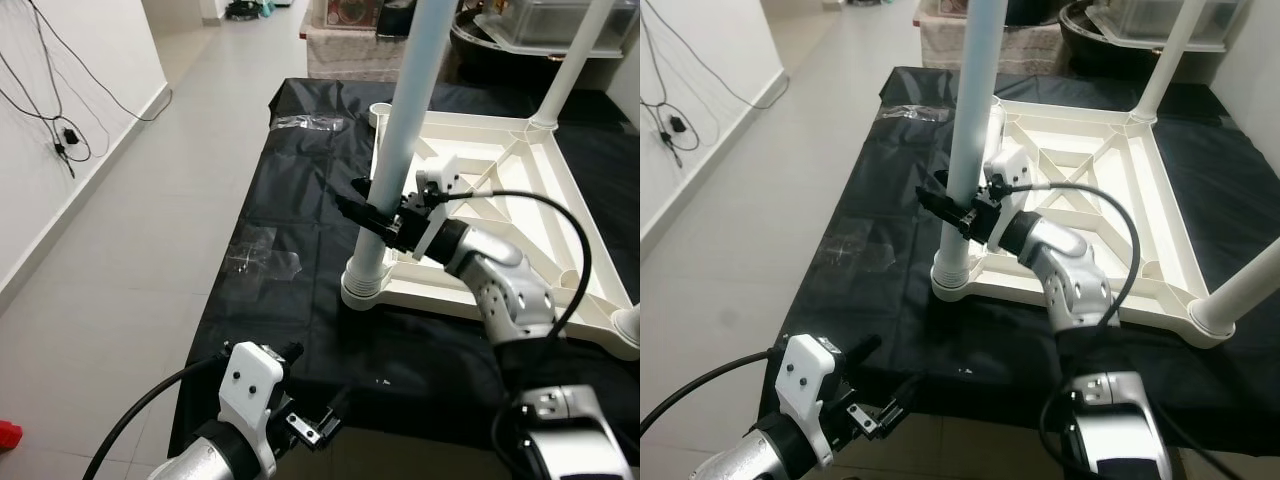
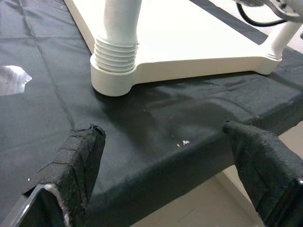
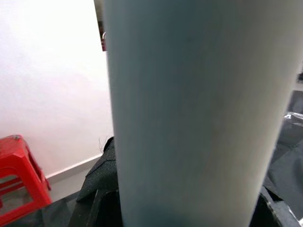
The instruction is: Building children table
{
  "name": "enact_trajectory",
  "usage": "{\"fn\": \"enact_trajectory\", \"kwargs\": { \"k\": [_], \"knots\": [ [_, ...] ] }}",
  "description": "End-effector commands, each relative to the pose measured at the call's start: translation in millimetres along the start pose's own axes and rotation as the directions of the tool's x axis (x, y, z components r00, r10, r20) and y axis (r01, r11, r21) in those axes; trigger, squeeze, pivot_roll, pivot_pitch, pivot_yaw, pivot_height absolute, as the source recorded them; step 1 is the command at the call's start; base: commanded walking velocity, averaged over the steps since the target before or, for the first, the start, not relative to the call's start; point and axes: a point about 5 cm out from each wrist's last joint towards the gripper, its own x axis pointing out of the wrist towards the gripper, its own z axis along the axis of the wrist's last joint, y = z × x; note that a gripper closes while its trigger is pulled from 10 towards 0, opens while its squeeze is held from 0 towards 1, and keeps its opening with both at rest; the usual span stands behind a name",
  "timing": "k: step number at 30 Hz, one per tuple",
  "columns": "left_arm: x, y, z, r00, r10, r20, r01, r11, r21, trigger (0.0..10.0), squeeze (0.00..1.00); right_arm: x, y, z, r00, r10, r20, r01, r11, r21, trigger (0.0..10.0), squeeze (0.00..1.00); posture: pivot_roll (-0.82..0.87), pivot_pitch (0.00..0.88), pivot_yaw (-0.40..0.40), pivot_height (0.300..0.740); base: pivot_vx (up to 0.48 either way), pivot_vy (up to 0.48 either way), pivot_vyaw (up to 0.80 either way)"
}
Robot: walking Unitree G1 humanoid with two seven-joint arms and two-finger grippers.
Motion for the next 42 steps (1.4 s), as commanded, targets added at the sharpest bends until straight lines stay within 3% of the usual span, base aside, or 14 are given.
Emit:
{"fn": "enact_trajectory", "kwargs": {
  "k": [1, 4, 8, 9, 11, 14, 16, 20, 23, 26, 30, 33, 38, 42],
  "knots": [
    [-1.3, 1.5, -4, 1.000, 0.003, -0.015, -0.003, 1.000, -0.009, 10.0, 0.00, -13.9, 1.5, -40, 0.983, -0.040, -0.177, 0.054, 0.996, 0.075, 10.0, 0.00, 0.12, 0.197, 0.006, 0.740, 0.000, 0.000, 0.00],
    [-1.4, 1.5, -4, 1.000, 0.003, -0.015, -0.003, 1.000, -0.009, 10.0, 0.00, -14.8, 5.6, -40, 0.985, -0.022, -0.171, 0.038, 0.996, 0.086, 10.0, 0.00, 0.12, 0.199, 0.006, 0.740, 0.000, 0.000, 0.00],
    [-1.8, 1.4, -4, 1.000, 0.002, -0.016, -0.002, 1.000, -0.009, 10.0, 0.00, -17.6, 28.8, -43, 0.957, 0.243, -0.157, -0.218, 0.963, 0.161, 10.0, 0.00, 0.12, 0.201, 0.007, 0.740, 0.000, 0.000, 0.00],
    [-1.8, 1.4, -4, 1.000, 0.002, -0.016, -0.002, 1.000, -0.009, 10.0, 0.00, -17.6, 28.8, -43, 0.957, 0.243, -0.157, -0.218, 0.963, 0.161, 10.0, 0.00, 0.12, 0.201, 0.007, 0.740, 0.000, 0.000, 0.00],
    [-2.4, 1.0, -3, 1.000, 0.001, -0.017, -0.001, 1.000, -0.007, 10.0, 0.00, -16.9, 38.8, -49, 0.883, 0.434, -0.181, -0.400, 0.895, 0.195, 10.0, 0.00, 0.13, 0.203, 0.005, 0.740, 0.000, 0.000, 0.00],
    [-3.8, -0.2, -2, 1.000, 0.001, -0.017, -0.001, 1.000, -0.006, 10.0, 0.00, -9.1, 41.4, -49, 0.814, 0.554, -0.174, -0.513, 0.827, 0.231, 10.0, 0.00, 0.14, 0.205, -0.002, 0.740, 0.000, 0.000, 0.00],
    [-3.8, -0.2, -2, 1.000, 0.001, -0.017, -0.001, 1.000, -0.006, 10.0, 0.00, -9.1, 41.4, -49, 0.814, 0.554, -0.174, -0.513, 0.827, 0.231, 10.0, 0.00, 0.14, 0.205, -0.002, 0.740, 0.000, 0.000, 0.00],
    [-7.0, -4.9, 1, 1.000, 0.003, -0.013, -0.003, 1.000, -0.004, 10.0, 0.00, 13.2, 38.7, -43, 0.737, 0.657, -0.159, -0.616, 0.749, 0.242, 10.0, 0.00, 0.17, 0.222, -0.023, 0.740, 0.000, 0.000, 0.00],
    [-7.0, -4.9, 1, 1.000, 0.003, -0.013, -0.003, 1.000, -0.004, 10.0, 0.00, 13.2, 38.7, -43, 0.737, 0.657, -0.159, -0.616, 0.749, 0.242, 10.0, 0.00, 0.17, 0.222, -0.023, 0.740, 0.000, 0.000, 0.00],
    [-9.7, -10.5, 4, 1.000, 0.002, -0.010, -0.002, 1.000, -0.011, 10.0, 0.00, 30.0, 40.1, -33, 0.682, 0.721, -0.121, -0.692, 0.690, 0.212, 10.0, 0.00, 0.18, 0.233, -0.031, 0.740, 0.000, 0.000, 0.00],
    [-11.9, -14.8, 5, 1.000, -0.012, -0.011, 0.012, 1.000, -0.013, 10.0, 0.00, 32.0, 42.7, -30, 0.637, 0.755, -0.154, -0.743, 0.655, 0.139, 10.0, 0.00, 0.18, 0.248, -0.031, 0.740, 0.000, 0.000, 0.00],
    [-14.2, -17.0, 5, 1.000, -0.014, -0.014, 0.014, 1.000, -0.019, 10.0, 0.00, 28.6, 46.0, -31, 0.556, 0.803, -0.215, -0.804, 0.585, 0.108, 10.0, 0.00, 0.18, 0.254, -0.025, 0.740, 0.000, 0.000, 0.00],
    [-14.8, -17.9, 5, 1.000, -0.021, -0.019, 0.021, 1.000, -0.020, 10.0, 0.00, 30.9, 48.1, -33, 0.512, 0.817, -0.267, -0.830, 0.550, 0.093, 10.0, 0.00, 0.17, 0.253, -0.021, 0.740, 0.000, 0.000, 0.00],
    [-14.2, -18.4, 5, 0.999, -0.026, -0.024, 0.026, 1.000, -0.017, 10.0, 0.00, 42.1, 49.1, -30, 0.533, 0.795, -0.288, -0.813, 0.576, 0.085, 10.0, 0.00, 0.17, 0.252, -0.022, 0.740, 0.000, 0.000, 0.00]
  ]
}}
